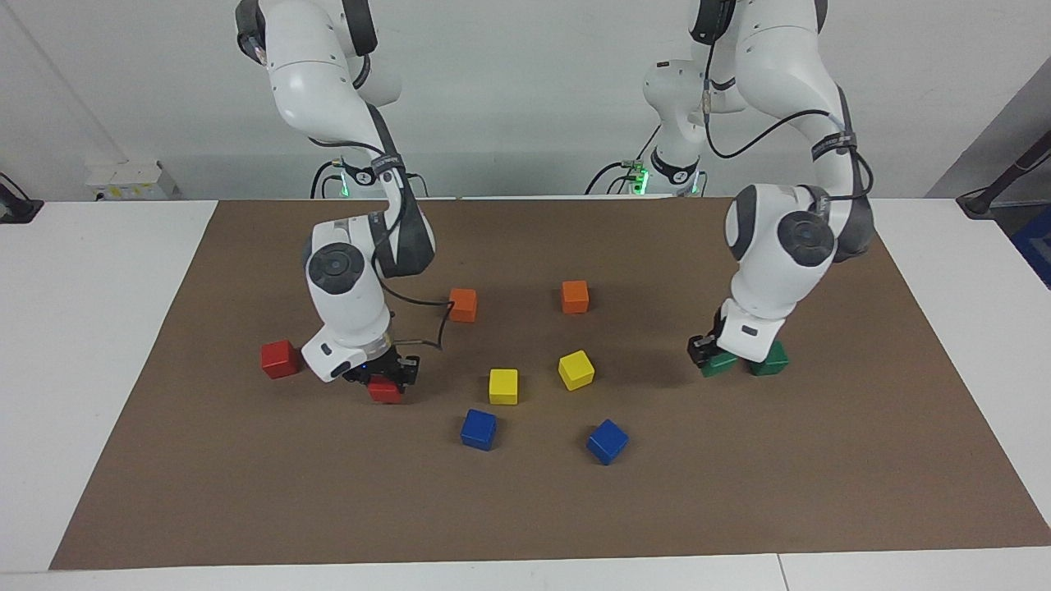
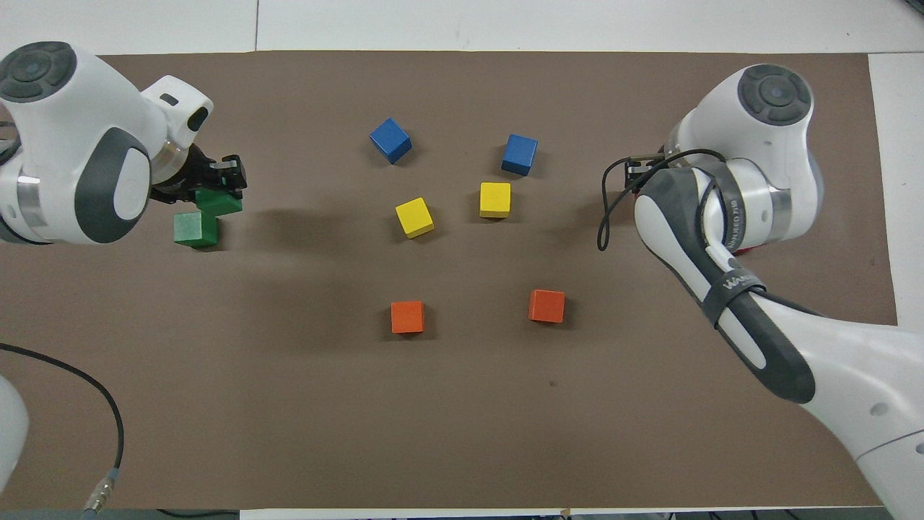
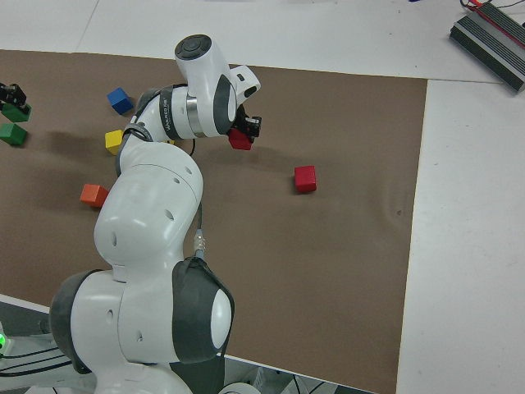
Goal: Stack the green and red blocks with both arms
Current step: 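Lower the green cube onto the first green while the right gripper lowers red onto red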
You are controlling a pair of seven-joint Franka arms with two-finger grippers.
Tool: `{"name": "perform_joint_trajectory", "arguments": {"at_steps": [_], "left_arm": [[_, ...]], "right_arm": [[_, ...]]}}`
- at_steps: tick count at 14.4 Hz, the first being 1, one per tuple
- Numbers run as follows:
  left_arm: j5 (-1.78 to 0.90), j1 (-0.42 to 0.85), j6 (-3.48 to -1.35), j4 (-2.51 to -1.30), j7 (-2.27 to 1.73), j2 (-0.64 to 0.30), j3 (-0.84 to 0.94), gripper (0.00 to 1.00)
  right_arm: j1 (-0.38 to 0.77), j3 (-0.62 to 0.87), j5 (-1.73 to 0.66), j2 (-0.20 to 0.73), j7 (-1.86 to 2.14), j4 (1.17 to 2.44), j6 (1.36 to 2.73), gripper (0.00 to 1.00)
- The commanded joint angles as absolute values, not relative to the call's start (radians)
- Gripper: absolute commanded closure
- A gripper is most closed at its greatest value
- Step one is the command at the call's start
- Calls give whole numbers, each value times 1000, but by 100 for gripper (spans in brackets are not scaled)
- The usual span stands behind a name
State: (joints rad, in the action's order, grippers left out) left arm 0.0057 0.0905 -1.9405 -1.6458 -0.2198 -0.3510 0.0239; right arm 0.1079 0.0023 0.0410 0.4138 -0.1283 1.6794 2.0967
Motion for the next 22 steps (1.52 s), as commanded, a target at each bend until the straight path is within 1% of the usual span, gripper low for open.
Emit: {"name": "perform_joint_trajectory", "arguments": {"at_steps": [1, 4, 7, 9, 10, 12, 14, 18, 22], "left_arm": [[17, 48, -1936, -1667, -86, -336, 34, 100], [17, 11, -1963, -1709, 55, -322, 32, 100], [18, -35, -1996, -1730, 155, -321, 32, 100], [17, -46, -2032, -1776, 158, -316, 32, 100], [17, -48, -2040, -1784, 158, -310, 32, 100], [14, -49, -2037, -1792, 146, -308, 34, 100], [6, -49, -2031, -1795, 130, -308, 34, 100], [5, -49, -2025, -1798, 129, -304, 34, 100], [-15, -49, -2028, -1809, 89, -301, 34, 100]], "right_arm": [[37, 14, 48, 341, 53, 1695, 2027, 100], [-27, 15, 48, 272, 172, 1730, 1951, 100], [-90, 15, 48, 224, 262, 1787, 1953, 100], [-133, 15, 46, 212, 326, 1822, 1976, 100], [-143, 15, 46, 204, 343, 1848, 2008, 100], [-156, 15, 46, 187, 366, 1914, 2084, 100], [-161, 15, 48, 189, 374, 1945, 2135, 100], [-152, 15, 48, 192, 376, 1979, 2172, 100], [-149, 15, 46, 183, 437, 2005, 2175, 100]]}}
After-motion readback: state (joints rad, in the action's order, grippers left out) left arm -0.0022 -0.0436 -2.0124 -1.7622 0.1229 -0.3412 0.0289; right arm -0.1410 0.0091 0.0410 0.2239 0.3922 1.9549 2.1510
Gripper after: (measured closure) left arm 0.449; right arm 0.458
